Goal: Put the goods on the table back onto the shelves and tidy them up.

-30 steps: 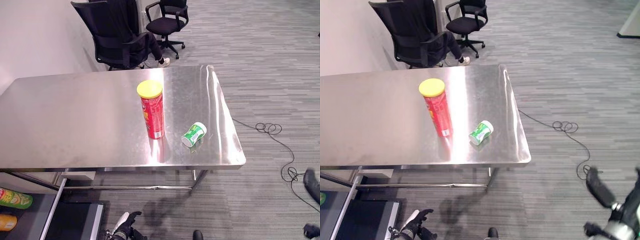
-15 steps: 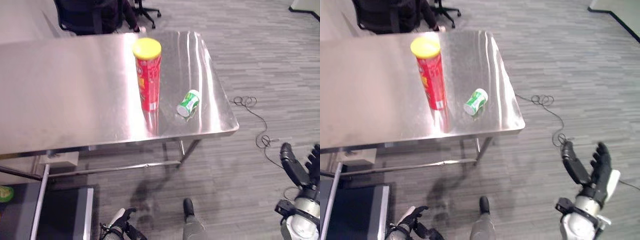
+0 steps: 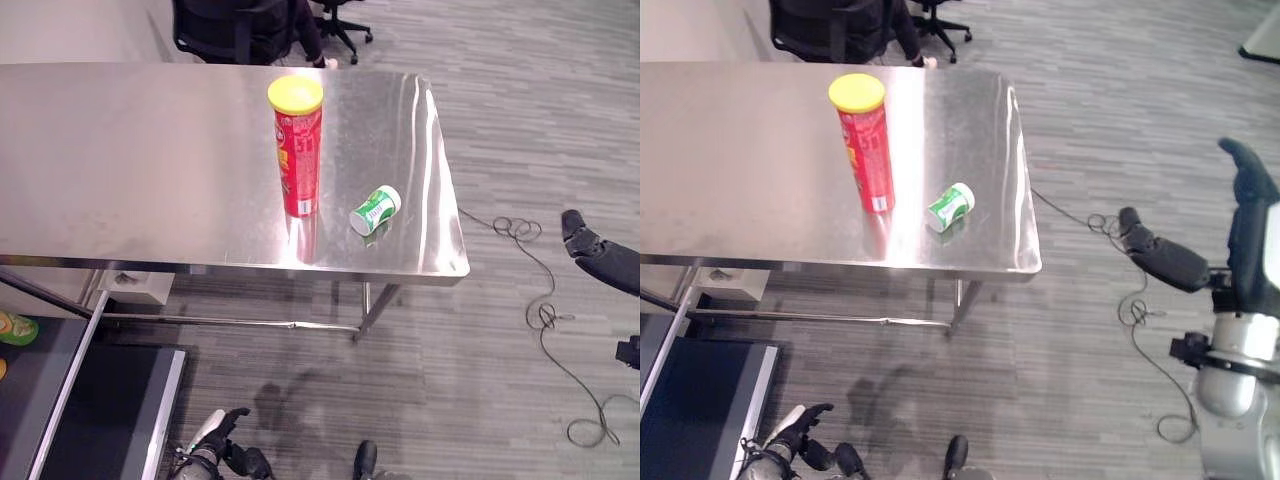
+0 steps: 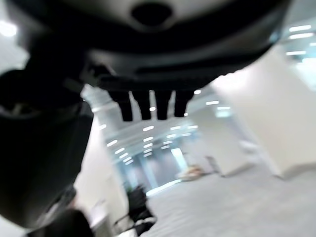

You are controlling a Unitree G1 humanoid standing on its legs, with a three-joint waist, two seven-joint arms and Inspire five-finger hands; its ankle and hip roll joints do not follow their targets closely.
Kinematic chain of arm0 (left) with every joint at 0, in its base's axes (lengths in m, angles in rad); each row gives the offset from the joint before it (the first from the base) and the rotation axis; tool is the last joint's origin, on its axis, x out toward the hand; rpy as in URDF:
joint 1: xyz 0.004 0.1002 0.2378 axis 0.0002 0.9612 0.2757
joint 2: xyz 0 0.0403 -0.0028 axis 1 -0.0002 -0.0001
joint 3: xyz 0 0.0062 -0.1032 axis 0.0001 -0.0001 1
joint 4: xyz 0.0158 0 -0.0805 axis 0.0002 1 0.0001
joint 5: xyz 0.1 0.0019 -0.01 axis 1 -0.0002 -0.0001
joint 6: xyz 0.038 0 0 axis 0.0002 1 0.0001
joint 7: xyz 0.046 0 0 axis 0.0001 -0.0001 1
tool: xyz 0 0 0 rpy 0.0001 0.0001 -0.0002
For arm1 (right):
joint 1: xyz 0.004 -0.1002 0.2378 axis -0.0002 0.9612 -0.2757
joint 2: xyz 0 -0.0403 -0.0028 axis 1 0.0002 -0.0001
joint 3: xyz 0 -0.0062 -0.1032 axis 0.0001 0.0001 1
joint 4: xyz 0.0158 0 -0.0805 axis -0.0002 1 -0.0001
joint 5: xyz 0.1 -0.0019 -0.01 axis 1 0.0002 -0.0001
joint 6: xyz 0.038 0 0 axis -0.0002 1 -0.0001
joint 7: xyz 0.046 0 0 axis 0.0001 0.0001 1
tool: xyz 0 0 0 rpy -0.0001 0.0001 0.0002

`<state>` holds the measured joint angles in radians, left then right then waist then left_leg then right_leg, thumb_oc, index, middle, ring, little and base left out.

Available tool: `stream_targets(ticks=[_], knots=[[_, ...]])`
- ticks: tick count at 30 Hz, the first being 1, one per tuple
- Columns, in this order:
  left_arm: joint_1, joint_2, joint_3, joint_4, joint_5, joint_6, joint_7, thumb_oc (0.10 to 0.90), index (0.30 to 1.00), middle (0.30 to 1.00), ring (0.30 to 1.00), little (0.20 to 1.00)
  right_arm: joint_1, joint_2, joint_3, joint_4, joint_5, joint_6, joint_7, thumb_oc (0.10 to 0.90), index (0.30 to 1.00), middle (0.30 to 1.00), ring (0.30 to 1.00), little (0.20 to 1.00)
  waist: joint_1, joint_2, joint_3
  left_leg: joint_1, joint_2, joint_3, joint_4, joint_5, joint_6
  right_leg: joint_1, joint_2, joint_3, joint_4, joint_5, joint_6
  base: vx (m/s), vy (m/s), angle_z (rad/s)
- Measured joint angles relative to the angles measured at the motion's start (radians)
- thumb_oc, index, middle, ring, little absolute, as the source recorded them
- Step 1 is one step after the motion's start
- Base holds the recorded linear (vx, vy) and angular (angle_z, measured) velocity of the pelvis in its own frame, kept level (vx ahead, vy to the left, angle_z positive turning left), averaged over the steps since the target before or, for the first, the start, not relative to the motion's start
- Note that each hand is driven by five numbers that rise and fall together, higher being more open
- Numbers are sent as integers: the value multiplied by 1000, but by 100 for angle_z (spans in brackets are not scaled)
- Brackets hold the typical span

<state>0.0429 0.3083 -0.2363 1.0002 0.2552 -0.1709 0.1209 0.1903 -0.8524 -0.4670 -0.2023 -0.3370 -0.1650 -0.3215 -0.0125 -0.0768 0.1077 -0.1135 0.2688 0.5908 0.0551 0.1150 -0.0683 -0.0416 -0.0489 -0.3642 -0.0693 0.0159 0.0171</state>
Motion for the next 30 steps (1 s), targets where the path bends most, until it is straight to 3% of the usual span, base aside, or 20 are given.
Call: stream_targets(ticks=[2, 3, 4, 5, 6, 7, 10, 12, 13, 15, 17, 19, 20, 21, 22, 24, 27, 28, 29, 30], knots=[[18, 11, 23, 0, -1, 0, 3, 800, 900, 900, 900, 900, -18, -40, 23, 15, -11, -16, 13, 800, 900, 900, 900, 900, 1, -66, -10, -39, -8, -5, 31, -39, -17, 23, -9, 6, -22, 2, -6, -62, -109, 18], [16, 17, 33, -2, -7, -7, -3, 800, 900, 900, 900, 900, -39, -63, 28, 37, -11, -34, 16, 800, 900, 900, 900, 900, 0, -74, -11, -54, -21, -12, 12, -34, -16, 34, -3, 13, -22, 3, -7, -76, -128, 13], [22, 5, 33, 0, -11, -13, -2, 800, 900, 900, 900, 900, -72, -89, 39, 52, -10, -42, 30, 800, 900, 900, 900, 900, 8, -57, -19, -52, -38, -15, -38, 27, 11, 57, 28, 12, -22, 0, -5, -79, -137, 9], [27, 16, 35, 4, -11, -18, -1, 800, 900, 900, 900, 900, -91, -89, 75, 74, -10, -55, 34, 800, 900, 900, 900, 900, 3, -76, -31, -28, -40, -3, -59, 29, 9, 68, 27, 9, -23, -6, 1, -51, -119, 1], [27, 16, 35, 4, -11, -18, -1, 800, 900, 900, 900, 900, -91, -89, 75, 74, -10, -55, 34, 800, 900, 900, 900, 900, 3, -76, -31, -28, -40, -3, -59, 29, 9, 68, 27, 9, -23, -6, 1, -8, -45, 7], [32, 41, 41, 12, -19, -16, -1, 800, 900, 900, 900, 900, -106, -170, 158, 103, 1, -74, 83, 800, 900, 900, 900, 900, 1, -107, -46, -13, -52, -13, -69, 32, 12, 82, 26, 8, -24, -8, 5, -8, -63, 11], [32, 58, 43, 11, -23, -7, -1, 800, 900, 900, 900, 900, -132, -240, 229, 122, 19, -123, 151, 800, 900, 900, 900, 900, 12, -121, -54, -4, -62, -29, -76, 33, 13, 92, 23, 8, -23, -20, 20, -58, -99, 12], [19, 71, 38, 10, -51, -2, -1, 800, 900, 900, 900, 900, -209, -256, 338, 173, 92, -134, 190, 800, 900, 900, 900, 900, 37, -131, -42, -27, -60, -82, -6, 31, 13, 104, 12, 8, -23, -29, 26, 0, 10, 19], [-6, 56, 30, 9, -59, -2, -1, 800, 900, 900, 900, 900, -250, -289, 378, 209, 131, -138, 220, 800, 900, 900, 900, 900, 38, -103, -20, -39, -62, -102, 16, 30, 12, 128, 6, -30, -23, -35, 27, 62, 87, 59], [-18, 35, -2, 1, -60, -3, -1, 800, 900, 900, 900, 900, -286, -335, 400, 243, 174, -136, 243, 800, 900, 900, 900, 900, 33, -45, 2, -38, -61, -88, -4, 6, 7, 129, 16, -43, -23, -55, 27, 136, 155, 49], [-6, 19, -6, 16, -79, 1, -5, 800, 900, 900, 900, 900, -328, -348, 470, 309, 234, -137, 284, 800, 900, 900, 900, 900, 44, -25, 9, -17, -94, -81, -26, -13, 26, 113, -8, -35, 13, -61, 41, 163, 175, -3], [-14, -14, 4, 64, -98, 8, -5, 800, 900, 900, 900, 900, -332, -349, 519, 380, 289, -108, 342, 800, 900, 900, 900, 900, 20, -3, 21, 33, -146, -39, -34, -81, 91, 53, -75, -46, 212, -112, 101, 151, 175, 3], [-11, -19, 5, 65, -98, 8, -7, 800, 900, 900, 900, 900, -330, -344, 548, 387, 306, -94, 354, 800, 900, 900, 900, 900, 1, 18, 27, 82, -163, -31, -104, -59, 88, -19, -117, -47, 406, -121, 115, 119, 157, -5], [-10, -13, 8, 78, -98, 6, -8, 800, 900, 900, 900, 900, -330, -342, 569, 385, 306, -93, 364, 800, 900, 900, 900, 900, -9, 22, 29, 108, -174, -31, -123, -54, 94, -71, -163, -40, 550, -123, 124, 105, 72, -1], [-15, 0, 7, 85, -98, 7, -7, 800, 900, 900, 900, 900, -330, -343, 590, 376, 306, -94, 368, 800, 900, 900, 900, 900, -22, 5, 40, 138, -200, -31, -141, -58, 103, -128, -222, -36, 707, -102, 156, 75, 36, 13], [-27, 32, -33, 87, -98, 12, -3, 800, 900, 900, 900, 900, -319, -338, 595, 349, 305, -98, 375, 800, 900, 900, 900, 900, -60, -12, 53, 159, -220, -66, -146, -65, 113, -216, -247, 84, 877, -89, 213, 16, -8, 43], [-30, 62, -34, 48, -97, 12, 0, 800, 900, 900, 900, 900, -321, -339, 595, 303, 305, -127, 382, 800, 900, 900, 900, 900, -43, -23, 50, 163, -222, -61, -145, -77, 130, -204, -213, 55, 733, -90, 211, 101, -297, 21], [-33, 52, -22, 52, -96, 12, -1, 800, 900, 900, 900, 900, -312, -334, 584, 306, 305, -142, 384, 800, 900, 900, 900, 900, -21, 0, 55, 164, -214, -108, -145, -93, 127, -185, -209, 43, 677, -121, 197, 240, -673, 17], [-38, 29, 9, 55, -95, 12, -8, 800, 900, 900, 900, 900, -280, -308, 523, 311, 306, -161, 382, 800, 900, 900, 900, 900, -8, 20, 57, 163, -214, -164, -142, -96, 107, -182, -225, 85, 674, -179, 202, 146, -343, 54], [-59, 0, -3, 53, -94, 16, -7, 800, 900, 900, 900, 900, -156, -299, 393, 259, 305, -147, 382, 800, 900, 900, 900, 900, -22, 44, 43, 140, -215, -213, -129, -96, 102, -128, -221, 163, 493, -191, 198, 77, -210, 127]])
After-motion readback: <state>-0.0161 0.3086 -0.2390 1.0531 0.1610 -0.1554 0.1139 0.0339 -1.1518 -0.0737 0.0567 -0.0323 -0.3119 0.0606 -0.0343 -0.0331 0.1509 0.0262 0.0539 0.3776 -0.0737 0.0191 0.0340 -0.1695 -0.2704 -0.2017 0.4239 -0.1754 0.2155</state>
